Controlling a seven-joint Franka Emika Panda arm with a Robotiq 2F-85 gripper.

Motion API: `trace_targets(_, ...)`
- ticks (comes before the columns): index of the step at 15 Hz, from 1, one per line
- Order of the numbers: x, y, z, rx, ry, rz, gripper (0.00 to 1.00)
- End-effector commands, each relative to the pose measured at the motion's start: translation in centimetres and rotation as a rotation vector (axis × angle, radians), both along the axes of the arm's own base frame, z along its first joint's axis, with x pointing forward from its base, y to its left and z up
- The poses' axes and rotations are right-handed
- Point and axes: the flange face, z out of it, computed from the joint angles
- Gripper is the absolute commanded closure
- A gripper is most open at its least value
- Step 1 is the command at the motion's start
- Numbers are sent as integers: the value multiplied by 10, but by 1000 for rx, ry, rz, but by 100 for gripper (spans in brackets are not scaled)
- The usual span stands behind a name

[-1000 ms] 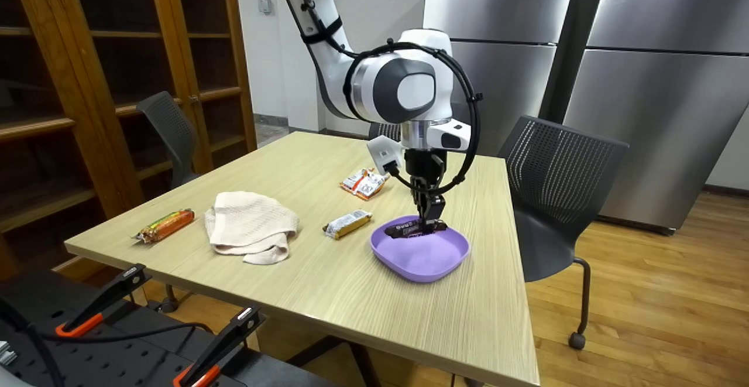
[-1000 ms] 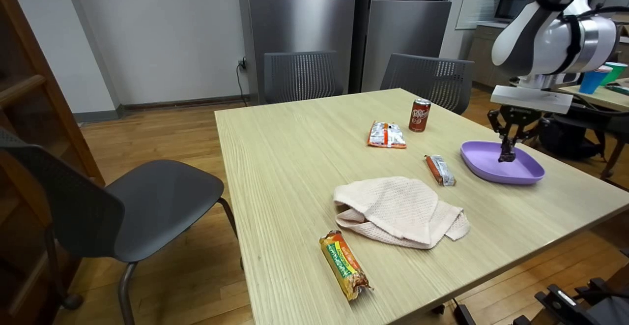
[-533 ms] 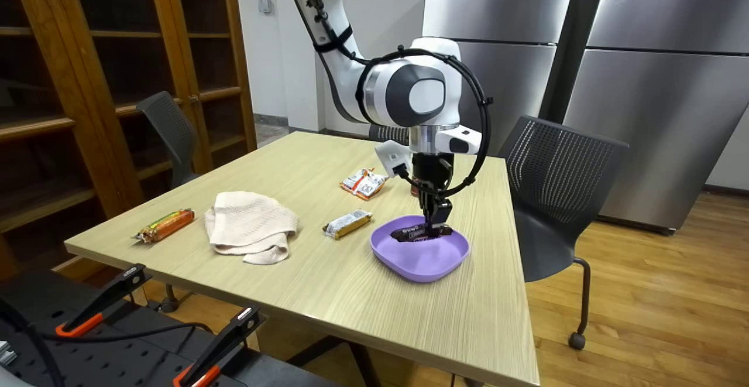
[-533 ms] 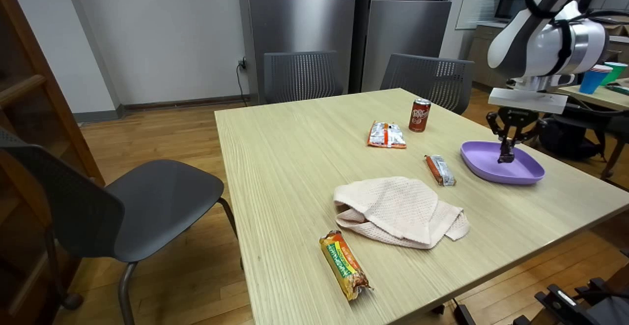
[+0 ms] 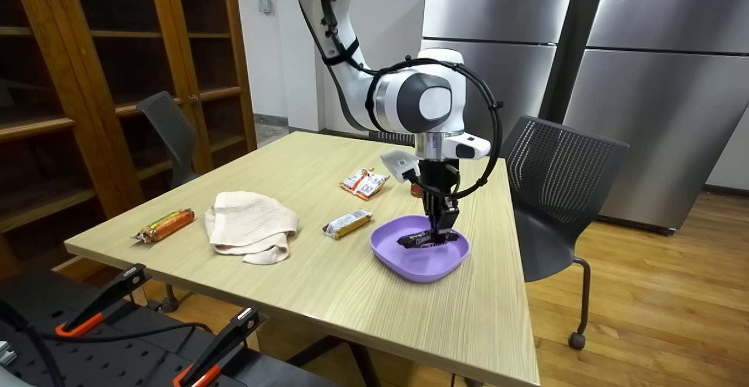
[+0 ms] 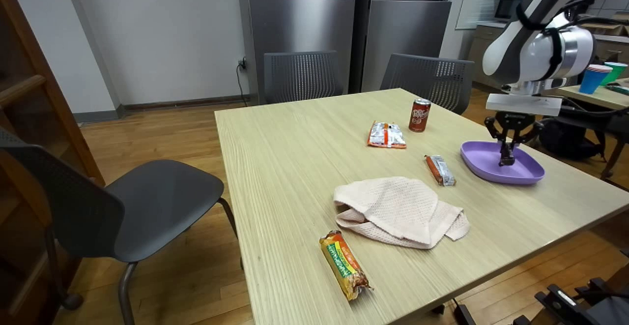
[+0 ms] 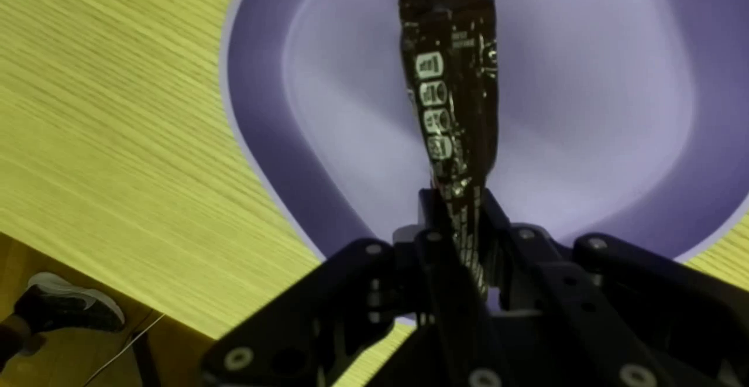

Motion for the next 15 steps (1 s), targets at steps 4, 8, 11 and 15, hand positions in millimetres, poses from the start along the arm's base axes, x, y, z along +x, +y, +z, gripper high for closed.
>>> trace_targets(4, 8, -12, 7, -26, 96, 74, 96)
trace_targets(8, 9, -11, -1, -14, 129, 113, 96)
trace_targets(11, 9, -10, -11, -7, 154, 133, 96)
trace_targets(15, 9, -11, -17, -7, 174, 149, 96)
